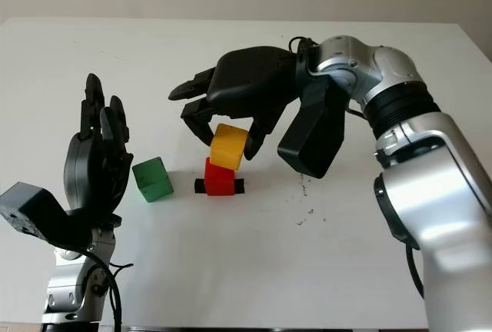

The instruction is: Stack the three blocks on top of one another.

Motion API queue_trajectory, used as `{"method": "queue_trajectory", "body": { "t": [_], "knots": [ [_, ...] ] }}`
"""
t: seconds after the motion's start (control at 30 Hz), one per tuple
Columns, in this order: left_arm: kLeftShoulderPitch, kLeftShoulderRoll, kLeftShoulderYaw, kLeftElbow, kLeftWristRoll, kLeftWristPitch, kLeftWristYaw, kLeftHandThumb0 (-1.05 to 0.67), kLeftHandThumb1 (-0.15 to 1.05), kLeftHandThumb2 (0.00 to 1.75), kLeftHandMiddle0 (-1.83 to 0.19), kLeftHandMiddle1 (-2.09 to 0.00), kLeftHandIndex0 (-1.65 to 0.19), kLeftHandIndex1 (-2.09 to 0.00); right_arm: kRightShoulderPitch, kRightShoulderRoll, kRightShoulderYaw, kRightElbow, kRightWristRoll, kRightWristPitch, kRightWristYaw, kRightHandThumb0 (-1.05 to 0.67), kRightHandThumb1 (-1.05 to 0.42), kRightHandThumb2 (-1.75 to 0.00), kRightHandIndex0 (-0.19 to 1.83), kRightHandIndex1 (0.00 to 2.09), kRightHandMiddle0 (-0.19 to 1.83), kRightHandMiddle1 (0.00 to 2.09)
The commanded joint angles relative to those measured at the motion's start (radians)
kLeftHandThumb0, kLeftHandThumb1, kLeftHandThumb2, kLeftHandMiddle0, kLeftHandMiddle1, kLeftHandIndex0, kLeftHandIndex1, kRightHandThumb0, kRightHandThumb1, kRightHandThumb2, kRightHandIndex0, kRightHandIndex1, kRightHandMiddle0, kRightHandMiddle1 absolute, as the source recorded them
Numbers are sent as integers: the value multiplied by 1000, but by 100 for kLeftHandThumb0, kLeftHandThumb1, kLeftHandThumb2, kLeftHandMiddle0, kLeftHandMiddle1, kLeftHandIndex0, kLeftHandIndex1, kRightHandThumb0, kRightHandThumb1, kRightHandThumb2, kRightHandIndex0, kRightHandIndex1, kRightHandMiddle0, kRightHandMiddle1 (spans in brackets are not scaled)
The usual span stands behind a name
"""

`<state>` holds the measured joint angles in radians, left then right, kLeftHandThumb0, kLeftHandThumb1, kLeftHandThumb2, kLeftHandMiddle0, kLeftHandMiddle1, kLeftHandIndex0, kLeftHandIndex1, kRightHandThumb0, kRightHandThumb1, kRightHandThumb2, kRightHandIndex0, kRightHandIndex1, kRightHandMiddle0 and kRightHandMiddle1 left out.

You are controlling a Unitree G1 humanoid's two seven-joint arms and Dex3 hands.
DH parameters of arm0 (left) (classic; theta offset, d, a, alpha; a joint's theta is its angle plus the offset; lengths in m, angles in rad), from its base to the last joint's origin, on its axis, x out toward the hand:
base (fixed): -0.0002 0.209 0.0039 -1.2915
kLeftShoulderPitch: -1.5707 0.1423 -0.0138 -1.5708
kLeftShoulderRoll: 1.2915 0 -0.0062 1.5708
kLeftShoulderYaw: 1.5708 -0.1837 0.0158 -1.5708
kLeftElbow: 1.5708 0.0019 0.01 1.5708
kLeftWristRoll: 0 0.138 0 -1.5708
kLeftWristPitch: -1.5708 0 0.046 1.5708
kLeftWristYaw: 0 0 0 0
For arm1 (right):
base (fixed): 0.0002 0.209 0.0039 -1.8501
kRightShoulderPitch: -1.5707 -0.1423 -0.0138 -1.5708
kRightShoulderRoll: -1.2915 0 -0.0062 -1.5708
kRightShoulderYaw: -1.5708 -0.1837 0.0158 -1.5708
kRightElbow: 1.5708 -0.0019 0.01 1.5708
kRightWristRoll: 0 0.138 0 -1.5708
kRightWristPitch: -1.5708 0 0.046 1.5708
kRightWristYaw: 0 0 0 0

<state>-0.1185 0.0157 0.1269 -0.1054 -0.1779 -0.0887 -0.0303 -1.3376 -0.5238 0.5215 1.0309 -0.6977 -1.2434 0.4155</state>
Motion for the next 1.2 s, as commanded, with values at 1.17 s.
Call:
{"method": "queue_trajectory", "body": {
  "t": [1.17],
  "knots": [
    [-2,-22,-4,-38,13,20,41,-73,105,67,19,0,19,0,-77,25,92,31,-156,-23,-213,-49,-98,-5,14,6,35,151]
  ]
}}
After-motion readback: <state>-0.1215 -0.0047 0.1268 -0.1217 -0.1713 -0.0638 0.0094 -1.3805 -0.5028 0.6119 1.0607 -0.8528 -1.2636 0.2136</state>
